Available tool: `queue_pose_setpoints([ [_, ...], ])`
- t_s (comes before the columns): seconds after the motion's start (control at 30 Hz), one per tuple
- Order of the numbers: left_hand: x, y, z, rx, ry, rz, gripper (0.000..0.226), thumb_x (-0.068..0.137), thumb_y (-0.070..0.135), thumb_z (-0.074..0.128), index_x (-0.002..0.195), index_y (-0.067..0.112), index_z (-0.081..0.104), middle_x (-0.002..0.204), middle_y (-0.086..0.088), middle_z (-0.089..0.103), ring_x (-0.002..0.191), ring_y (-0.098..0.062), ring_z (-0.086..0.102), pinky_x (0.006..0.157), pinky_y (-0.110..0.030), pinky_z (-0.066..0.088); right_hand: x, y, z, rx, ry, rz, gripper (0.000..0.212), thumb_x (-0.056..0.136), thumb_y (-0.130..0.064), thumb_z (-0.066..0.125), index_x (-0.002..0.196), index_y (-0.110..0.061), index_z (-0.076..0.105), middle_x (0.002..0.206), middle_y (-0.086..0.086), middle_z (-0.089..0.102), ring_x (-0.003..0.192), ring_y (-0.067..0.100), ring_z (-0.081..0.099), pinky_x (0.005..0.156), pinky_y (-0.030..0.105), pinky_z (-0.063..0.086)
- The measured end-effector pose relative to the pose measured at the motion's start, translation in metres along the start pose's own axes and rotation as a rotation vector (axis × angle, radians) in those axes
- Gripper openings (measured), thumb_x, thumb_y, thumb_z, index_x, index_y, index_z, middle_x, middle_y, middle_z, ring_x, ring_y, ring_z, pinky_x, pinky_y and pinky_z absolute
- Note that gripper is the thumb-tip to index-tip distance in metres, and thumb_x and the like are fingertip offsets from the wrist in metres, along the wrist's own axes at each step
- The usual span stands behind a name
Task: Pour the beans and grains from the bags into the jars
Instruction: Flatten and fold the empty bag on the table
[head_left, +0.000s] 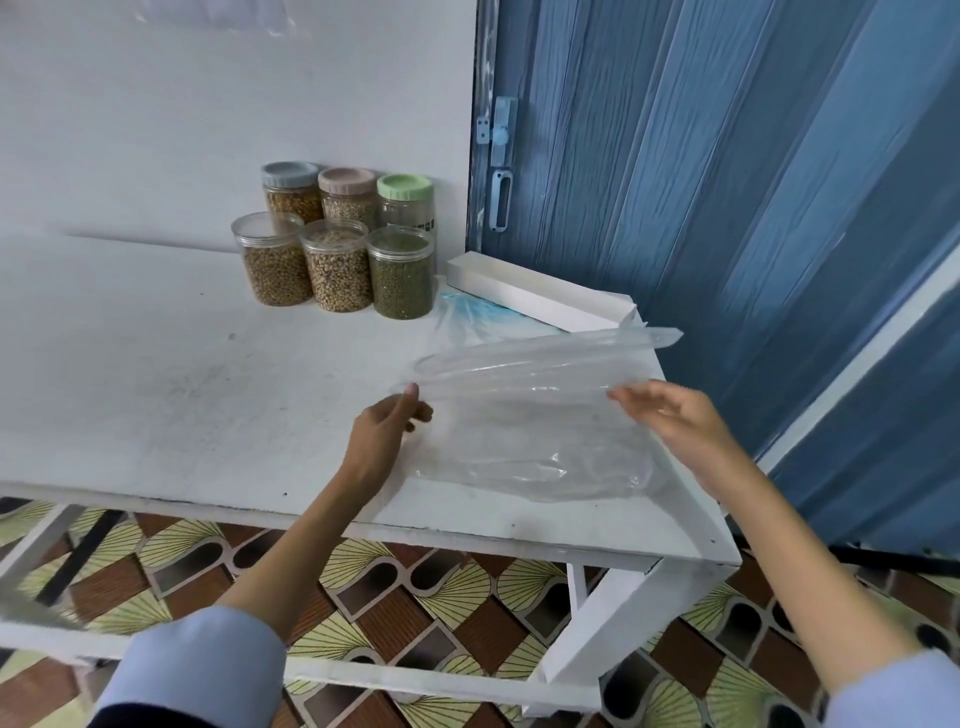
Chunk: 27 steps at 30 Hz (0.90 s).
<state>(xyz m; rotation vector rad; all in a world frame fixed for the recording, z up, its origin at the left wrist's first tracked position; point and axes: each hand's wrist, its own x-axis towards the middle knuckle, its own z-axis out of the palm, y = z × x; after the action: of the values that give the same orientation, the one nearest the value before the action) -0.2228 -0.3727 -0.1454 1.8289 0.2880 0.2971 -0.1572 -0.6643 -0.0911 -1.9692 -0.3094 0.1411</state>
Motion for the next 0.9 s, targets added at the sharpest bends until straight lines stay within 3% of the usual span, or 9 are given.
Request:
queue_pose_setpoints([
  [0.1,-0.003,-0.013,-0.007,0.129,-0.246,0.115,0.056,0.076,0.058,0.057,0.123,0.027,0.054,0.13,0.007,0.053,0.116,-0.011,0.049,0.098,-0.031,0.038,-0.005,0.01,-0.005,-0.191,-0.218,-0.107,0.061,0.07,-0.055,0.074,0.122,-0.039,0.048,0.131,-0.024,0.043,0.12,-0.016,0.038,0.097,0.003,0.025],
  [0.17,-0.004,-0.018,-0.011,0.253,-0.375,0.123,0.076,0.061,0.05,0.06,0.133,0.031,0.043,0.142,0.008,0.041,0.127,-0.011,0.039,0.105,-0.032,0.031,-0.005,0.019,-0.007,-0.306,-0.283,-0.13,0.079,0.064,-0.047,0.076,0.131,-0.04,0.036,0.142,-0.02,0.03,0.132,-0.007,0.027,0.104,0.007,0.02],
  [0.23,-0.004,-0.016,-0.01,0.33,-0.392,0.14,0.083,0.057,0.034,0.061,0.136,0.028,0.038,0.145,0.003,0.037,0.129,-0.015,0.035,0.106,-0.031,0.028,-0.006,0.028,-0.004,-0.383,-0.25,-0.148,0.078,0.07,-0.022,0.075,0.135,-0.035,0.034,0.144,-0.01,0.028,0.139,0.008,0.022,0.108,0.018,0.019],
  [0.3,-0.006,-0.014,-0.006,0.394,-0.365,0.172,0.079,0.06,0.022,0.056,0.138,0.023,0.038,0.145,0.001,0.037,0.129,-0.018,0.037,0.104,-0.028,0.029,-0.008,0.031,0.005,-0.382,-0.175,-0.161,0.067,0.078,0.002,0.064,0.134,-0.026,0.04,0.134,-0.007,0.034,0.136,0.013,0.027,0.103,0.017,0.021],
  [0.5,-0.008,-0.022,0.002,0.459,-0.28,0.212,0.058,0.082,0.0,0.055,0.136,0.017,0.042,0.143,-0.004,0.043,0.132,-0.022,0.04,0.112,-0.034,0.03,-0.017,0.035,0.014,-0.327,-0.049,-0.241,0.06,0.078,0.014,0.052,0.12,-0.028,0.051,0.124,-0.009,0.046,0.121,0.002,0.038,0.096,0.002,0.023],
  [0.63,-0.011,-0.024,0.008,0.518,-0.162,0.294,0.041,0.091,0.01,0.054,0.132,0.014,0.05,0.136,-0.005,0.052,0.124,-0.02,0.049,0.102,-0.024,0.034,-0.016,0.042,0.015,-0.397,-0.02,-0.27,0.055,0.08,0.013,0.055,0.124,-0.02,0.055,0.124,-0.005,0.047,0.119,0.005,0.041,0.1,0.009,0.026],
  [0.77,-0.01,-0.023,0.012,0.556,-0.053,0.33,0.032,0.096,0.013,0.048,0.128,0.014,0.055,0.132,-0.006,0.056,0.12,-0.022,0.052,0.099,-0.026,0.037,-0.014,0.046,0.02,-0.385,0.118,-0.386,0.039,0.09,0.013,0.046,0.121,-0.006,0.06,0.119,0.001,0.055,0.113,0.003,0.048,0.097,0.002,0.03],
  [0.83,-0.008,-0.024,0.01,0.538,-0.09,0.334,0.034,0.095,0.019,0.05,0.129,0.015,0.054,0.133,-0.004,0.055,0.121,-0.022,0.051,0.101,-0.028,0.037,-0.013,0.047,0.02,-0.386,0.16,-0.392,0.042,0.089,0.016,0.04,0.12,-0.004,0.061,0.119,0.001,0.055,0.113,0.004,0.049,0.099,0.004,0.033],
  [0.9,-0.007,-0.023,0.006,0.502,-0.218,0.318,0.055,0.085,0.047,0.05,0.132,0.019,0.049,0.135,0.003,0.05,0.121,-0.015,0.048,0.101,-0.028,0.036,-0.012,0.047,0.021,-0.384,0.182,-0.376,0.046,0.087,0.019,0.037,0.118,-0.004,0.062,0.119,0.0,0.055,0.113,0.006,0.049,0.1,0.008,0.034],
])
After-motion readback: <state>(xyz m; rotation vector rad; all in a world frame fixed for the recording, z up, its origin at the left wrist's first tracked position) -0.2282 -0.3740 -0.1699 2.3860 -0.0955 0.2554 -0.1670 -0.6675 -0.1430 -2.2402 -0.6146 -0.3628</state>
